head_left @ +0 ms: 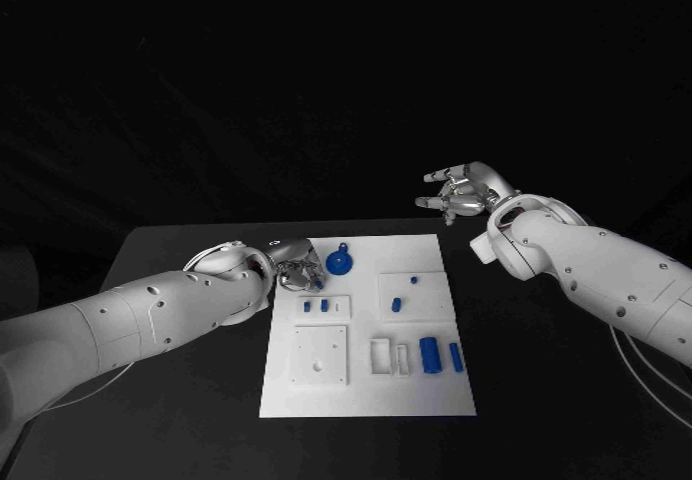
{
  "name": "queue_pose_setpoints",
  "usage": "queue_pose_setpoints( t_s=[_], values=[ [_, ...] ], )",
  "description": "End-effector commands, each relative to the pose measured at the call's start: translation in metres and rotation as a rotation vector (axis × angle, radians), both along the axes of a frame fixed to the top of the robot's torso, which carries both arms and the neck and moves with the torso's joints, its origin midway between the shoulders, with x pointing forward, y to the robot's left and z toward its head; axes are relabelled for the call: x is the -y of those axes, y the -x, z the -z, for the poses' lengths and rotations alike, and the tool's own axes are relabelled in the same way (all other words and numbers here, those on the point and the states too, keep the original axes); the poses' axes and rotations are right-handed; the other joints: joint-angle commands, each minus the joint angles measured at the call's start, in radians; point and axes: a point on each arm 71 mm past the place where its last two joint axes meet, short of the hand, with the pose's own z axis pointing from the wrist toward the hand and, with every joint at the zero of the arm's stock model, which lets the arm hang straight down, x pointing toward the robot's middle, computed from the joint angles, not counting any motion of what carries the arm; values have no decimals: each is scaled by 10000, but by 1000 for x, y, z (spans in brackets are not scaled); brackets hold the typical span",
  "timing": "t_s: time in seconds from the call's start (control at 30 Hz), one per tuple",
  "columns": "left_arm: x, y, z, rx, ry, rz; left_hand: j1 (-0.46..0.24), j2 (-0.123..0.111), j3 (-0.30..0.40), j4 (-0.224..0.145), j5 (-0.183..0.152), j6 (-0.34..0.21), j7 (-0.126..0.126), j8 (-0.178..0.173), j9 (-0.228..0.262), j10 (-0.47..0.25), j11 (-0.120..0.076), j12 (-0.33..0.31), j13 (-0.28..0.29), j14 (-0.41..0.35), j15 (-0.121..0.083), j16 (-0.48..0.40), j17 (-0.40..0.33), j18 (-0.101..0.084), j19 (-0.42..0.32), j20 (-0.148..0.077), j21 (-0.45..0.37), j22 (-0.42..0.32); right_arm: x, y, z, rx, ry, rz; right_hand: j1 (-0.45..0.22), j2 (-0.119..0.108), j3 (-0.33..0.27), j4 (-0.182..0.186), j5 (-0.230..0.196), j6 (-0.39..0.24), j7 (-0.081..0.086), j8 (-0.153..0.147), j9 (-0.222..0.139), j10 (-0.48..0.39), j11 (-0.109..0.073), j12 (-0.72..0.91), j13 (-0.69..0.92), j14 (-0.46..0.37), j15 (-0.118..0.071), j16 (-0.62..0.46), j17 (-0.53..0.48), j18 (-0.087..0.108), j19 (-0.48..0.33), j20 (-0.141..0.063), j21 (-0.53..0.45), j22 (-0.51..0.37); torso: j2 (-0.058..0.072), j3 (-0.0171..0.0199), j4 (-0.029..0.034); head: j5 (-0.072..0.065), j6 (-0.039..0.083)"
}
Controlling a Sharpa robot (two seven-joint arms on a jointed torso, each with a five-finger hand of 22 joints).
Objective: Assemble the parts on the task board
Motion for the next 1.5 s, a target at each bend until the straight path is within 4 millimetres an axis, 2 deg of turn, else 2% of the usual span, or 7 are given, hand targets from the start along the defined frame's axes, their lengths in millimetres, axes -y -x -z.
queue_pose_setpoints(
  t_s=[0.03,0.17,1.17,1.5],
  values=[
    [3,1,3,-112,-126,166,-10,31,-11,-59,45,14,29,24,8,-52,47,33,8,-29,0,49,-12,212,-82,22,29,214,-1,0,0,33,-31,-92,-80,-19,56,-12,64,58,-4,-17,8,-47,-16,51,6,-22,-34,39,0,125,53,12,-2,179,1,9,-5,3,-6],
    [3,1,4,-106,-229,172,3,37,-3,-68,49,2,33,25,8,-64,51,35,9,-35,3,52,-12,217,-89,23,40,216,-1,0,0,22,-26,-87,-80,-19,56,-12,64,58,-4,-17,8,-47,-16,51,6,-22,-34,39,0,125,53,12,-2,179,1,1,-9,-28,-3],
    [-3,-2,5,359,-608,-60,66,71,29,-124,110,71,33,28,11,-1,37,35,10,-25,-12,77,-24,252,-142,11,223,223,1,0,0,-7,-3,-81,-100,-6,58,-36,68,78,-6,-16,9,-38,-17,55,9,-16,-34,38,0,123,55,14,46,187,4,6,0,-40,-38],
    [2,-1,4,309,-462,65,34,68,26,-107,100,81,28,27,10,6,32,36,10,-19,-12,67,-32,249,-155,14,245,211,0,0,0,-22,-8,-101,-100,-6,58,-36,68,78,-6,-16,9,-38,-17,55,9,-16,-34,38,0,123,55,14,46,187,3,8,-3,-36,-63]
  ],
)
